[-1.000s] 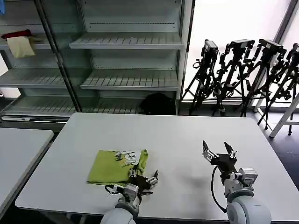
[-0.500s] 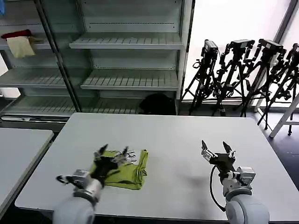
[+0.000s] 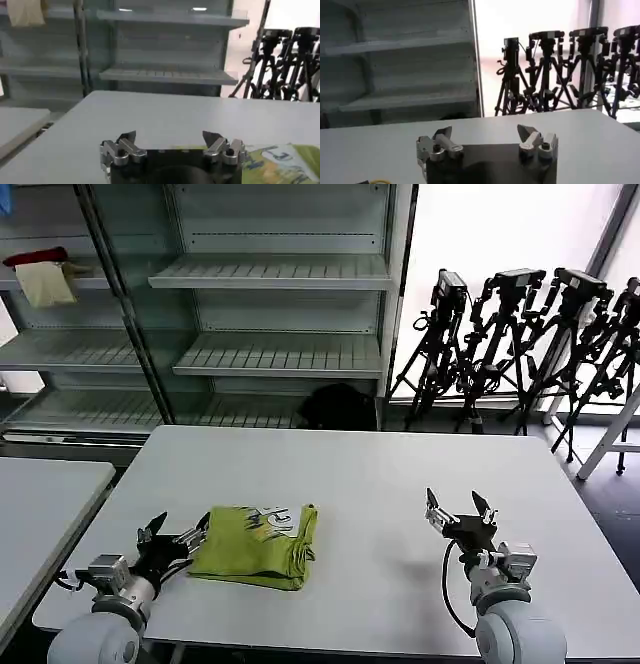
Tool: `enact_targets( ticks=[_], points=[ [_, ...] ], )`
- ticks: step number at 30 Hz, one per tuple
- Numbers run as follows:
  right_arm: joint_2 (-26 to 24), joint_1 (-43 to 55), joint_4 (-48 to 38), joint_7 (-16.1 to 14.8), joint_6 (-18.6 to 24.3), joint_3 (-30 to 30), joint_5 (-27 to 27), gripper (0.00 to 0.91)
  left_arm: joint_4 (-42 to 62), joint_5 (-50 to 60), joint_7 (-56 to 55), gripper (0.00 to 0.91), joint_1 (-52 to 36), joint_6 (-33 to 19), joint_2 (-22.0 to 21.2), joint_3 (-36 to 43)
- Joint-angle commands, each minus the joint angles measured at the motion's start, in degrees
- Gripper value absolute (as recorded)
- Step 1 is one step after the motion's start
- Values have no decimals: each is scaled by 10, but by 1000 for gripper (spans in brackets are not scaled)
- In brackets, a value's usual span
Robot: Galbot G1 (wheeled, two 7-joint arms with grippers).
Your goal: Fold and organize the clothes.
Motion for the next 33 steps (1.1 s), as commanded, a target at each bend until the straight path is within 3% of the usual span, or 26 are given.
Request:
enact_targets(
  ticks=[1, 5, 9, 12, 13, 27, 33],
  points=[
    [3, 1, -5, 2, 0, -4, -2, 907, 57, 32, 5, 907, -4, 6, -5, 34],
    [2, 2, -7, 0, 1, -4, -3, 907, 71, 62, -5, 907, -7, 6, -13, 52],
    [2, 2, -9, 0, 1, -3, -3, 907, 74, 69, -6, 645, -2, 5, -15, 61],
    [2, 4, -11, -1, 1, -2, -3, 907, 78, 71, -7, 333, -2, 6, -17, 62],
    [2, 5, -11, -2, 1, -2, -3, 907, 76, 69, -5, 30, -1, 5, -17, 61],
    [4, 14, -20, 2, 3, -8, -4, 907, 68, 29, 21, 10, -4, 4, -20, 52],
    [3, 13, -21, 2, 3, -4, -4, 907, 51, 47, 26, 0, -9, -43, -14, 26]
  ],
)
